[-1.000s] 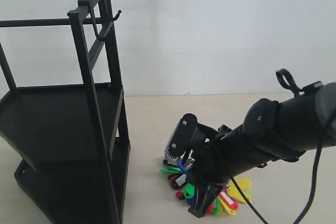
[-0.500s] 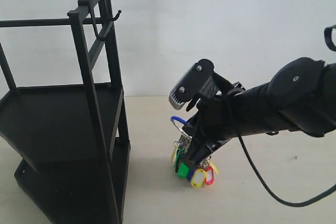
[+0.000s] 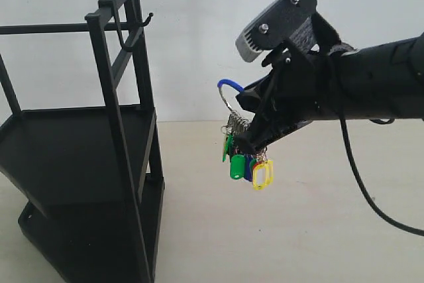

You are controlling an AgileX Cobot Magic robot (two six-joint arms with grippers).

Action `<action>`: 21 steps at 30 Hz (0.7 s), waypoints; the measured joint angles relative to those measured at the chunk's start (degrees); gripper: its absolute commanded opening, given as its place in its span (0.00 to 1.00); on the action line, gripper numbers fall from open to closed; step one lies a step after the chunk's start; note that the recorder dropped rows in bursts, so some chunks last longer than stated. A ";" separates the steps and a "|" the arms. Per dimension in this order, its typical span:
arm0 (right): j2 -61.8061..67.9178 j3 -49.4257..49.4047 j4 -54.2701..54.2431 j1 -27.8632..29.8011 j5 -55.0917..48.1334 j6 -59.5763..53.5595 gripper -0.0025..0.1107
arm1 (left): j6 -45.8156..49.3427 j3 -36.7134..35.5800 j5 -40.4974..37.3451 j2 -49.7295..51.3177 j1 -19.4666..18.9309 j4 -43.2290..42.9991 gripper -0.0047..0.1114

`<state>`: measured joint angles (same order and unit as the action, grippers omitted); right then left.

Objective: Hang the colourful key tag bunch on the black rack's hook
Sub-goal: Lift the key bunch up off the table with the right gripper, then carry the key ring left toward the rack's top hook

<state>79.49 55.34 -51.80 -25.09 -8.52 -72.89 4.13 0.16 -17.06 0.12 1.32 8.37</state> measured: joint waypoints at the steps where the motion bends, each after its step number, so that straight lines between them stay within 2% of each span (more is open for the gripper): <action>1: -0.14 0.00 -0.31 0.00 0.00 1.12 0.02 | 0.00 0.00 0.00 0.00 0.00 0.00 0.08; 21: -5.67 -0.10 -10.22 0.00 -0.71 5.70 0.02 | 0.00 0.00 0.00 0.00 0.00 0.00 0.08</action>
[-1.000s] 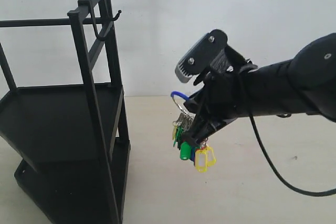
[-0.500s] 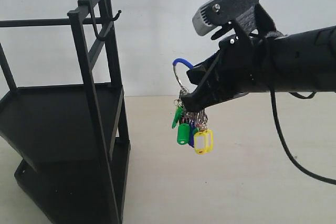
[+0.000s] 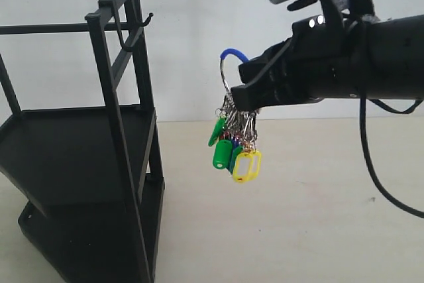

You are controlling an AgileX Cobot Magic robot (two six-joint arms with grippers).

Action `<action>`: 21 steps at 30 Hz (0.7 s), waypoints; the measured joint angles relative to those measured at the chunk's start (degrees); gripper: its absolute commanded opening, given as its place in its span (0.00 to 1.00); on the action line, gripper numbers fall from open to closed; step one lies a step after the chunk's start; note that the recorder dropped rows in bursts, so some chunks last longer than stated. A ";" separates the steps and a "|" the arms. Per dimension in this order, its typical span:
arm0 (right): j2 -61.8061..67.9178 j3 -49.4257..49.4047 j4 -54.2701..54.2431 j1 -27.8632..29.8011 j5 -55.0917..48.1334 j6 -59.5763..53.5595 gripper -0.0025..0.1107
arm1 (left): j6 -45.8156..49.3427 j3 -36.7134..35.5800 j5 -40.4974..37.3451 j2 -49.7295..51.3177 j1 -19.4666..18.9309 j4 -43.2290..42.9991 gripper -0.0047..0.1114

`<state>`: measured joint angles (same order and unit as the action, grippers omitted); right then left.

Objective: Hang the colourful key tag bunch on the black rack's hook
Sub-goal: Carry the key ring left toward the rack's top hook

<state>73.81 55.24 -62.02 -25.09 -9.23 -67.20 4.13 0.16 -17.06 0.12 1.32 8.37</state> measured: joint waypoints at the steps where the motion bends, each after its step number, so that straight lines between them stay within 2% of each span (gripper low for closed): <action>1: -0.46 0.00 -0.44 0.00 0.00 0.00 0.02 | 0.00 0.00 0.00 0.00 0.00 0.00 0.08; 7: -2.43 0.00 -5.41 0.00 -0.36 -0.11 0.02 | 0.00 0.00 0.00 0.00 0.00 0.00 0.08; 11: -2.66 0.00 -12.56 0.00 -2.46 -0.73 0.02 | 0.00 0.00 0.00 0.00 0.00 0.00 0.08; 18: -2.66 0.00 -29.88 0.00 -9.33 -10.94 0.02 | 0.00 0.00 0.00 0.00 0.00 0.00 0.08; 21: -2.79 0.00 -33.95 0.00 -11.63 -13.78 0.02 | 0.00 0.00 0.00 0.00 0.00 0.00 0.08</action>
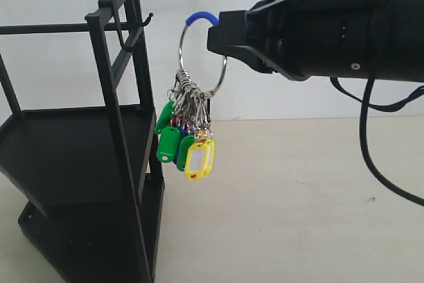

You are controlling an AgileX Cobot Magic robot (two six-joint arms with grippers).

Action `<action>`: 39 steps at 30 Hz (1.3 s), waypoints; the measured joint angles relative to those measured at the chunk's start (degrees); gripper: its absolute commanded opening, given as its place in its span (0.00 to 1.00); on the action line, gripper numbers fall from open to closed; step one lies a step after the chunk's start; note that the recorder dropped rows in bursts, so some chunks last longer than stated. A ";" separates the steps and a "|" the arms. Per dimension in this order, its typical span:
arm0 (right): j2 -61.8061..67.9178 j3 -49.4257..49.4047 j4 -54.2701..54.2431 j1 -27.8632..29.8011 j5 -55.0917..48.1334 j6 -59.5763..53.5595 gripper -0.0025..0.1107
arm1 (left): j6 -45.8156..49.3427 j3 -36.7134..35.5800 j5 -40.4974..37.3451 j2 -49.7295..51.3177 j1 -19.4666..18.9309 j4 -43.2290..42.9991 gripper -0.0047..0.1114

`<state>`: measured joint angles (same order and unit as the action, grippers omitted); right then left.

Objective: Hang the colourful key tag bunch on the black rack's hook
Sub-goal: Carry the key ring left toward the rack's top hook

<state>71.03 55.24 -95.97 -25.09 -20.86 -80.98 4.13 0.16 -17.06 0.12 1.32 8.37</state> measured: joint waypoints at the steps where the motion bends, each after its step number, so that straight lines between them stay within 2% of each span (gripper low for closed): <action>1: 0.00 0.00 -0.66 -0.09 -0.62 -0.61 0.02 | 0.00 0.00 0.00 0.00 0.00 0.00 0.08; 13: 0.00 0.00 -3.03 -0.09 -1.47 -8.33 0.02 | 0.00 0.00 0.00 0.00 0.00 0.00 0.08; 23: 0.00 0.00 -3.27 -0.31 -1.84 -8.95 0.02 | 0.00 0.00 0.00 0.00 0.00 0.00 0.08; 28: 1.11 0.94 -3.30 -3.35 -0.50 -11.16 0.02 | 0.00 0.00 0.00 0.00 0.00 0.00 0.08; 31: 3.55 3.36 -3.40 -6.59 2.29 -13.21 0.02 | 0.00 0.00 0.00 0.00 0.00 0.00 0.08; 39: 6.40 4.10 -3.66 -10.58 9.35 -19.20 0.02 | 0.00 0.00 0.00 0.00 0.00 0.00 0.08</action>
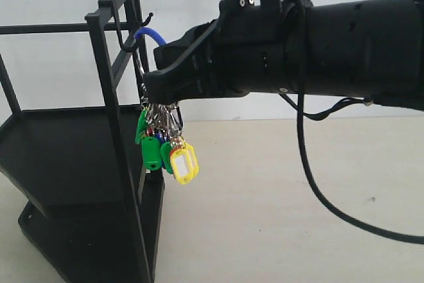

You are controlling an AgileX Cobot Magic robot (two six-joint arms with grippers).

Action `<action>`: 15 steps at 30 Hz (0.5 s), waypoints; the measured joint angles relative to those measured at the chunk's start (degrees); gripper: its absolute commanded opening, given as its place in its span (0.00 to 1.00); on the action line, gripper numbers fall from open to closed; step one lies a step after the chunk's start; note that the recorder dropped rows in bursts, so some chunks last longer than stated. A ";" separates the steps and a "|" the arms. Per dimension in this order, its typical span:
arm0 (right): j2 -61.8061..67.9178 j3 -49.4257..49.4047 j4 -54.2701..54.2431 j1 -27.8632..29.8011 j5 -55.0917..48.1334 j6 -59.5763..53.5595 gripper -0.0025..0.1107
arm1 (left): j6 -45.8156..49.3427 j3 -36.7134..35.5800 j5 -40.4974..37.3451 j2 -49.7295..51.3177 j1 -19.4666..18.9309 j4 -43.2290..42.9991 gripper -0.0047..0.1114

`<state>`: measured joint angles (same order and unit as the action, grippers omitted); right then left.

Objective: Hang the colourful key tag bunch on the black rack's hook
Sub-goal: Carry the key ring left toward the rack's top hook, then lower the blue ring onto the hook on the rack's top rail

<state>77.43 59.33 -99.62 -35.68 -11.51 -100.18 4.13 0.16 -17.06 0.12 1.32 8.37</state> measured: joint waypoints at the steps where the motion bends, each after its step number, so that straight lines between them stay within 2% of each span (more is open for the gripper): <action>1: 0.04 0.09 0.00 -0.18 0.43 -0.22 0.02 | 0.00 0.00 0.00 0.00 0.00 0.00 0.08; 15: 0.60 2.17 0.00 -0.22 1.54 -0.22 0.02 | 0.00 0.00 0.00 0.00 0.00 0.00 0.08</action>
<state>78.03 61.51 -99.62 -35.90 -9.97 -100.40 4.13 0.16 -17.06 0.12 1.32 8.37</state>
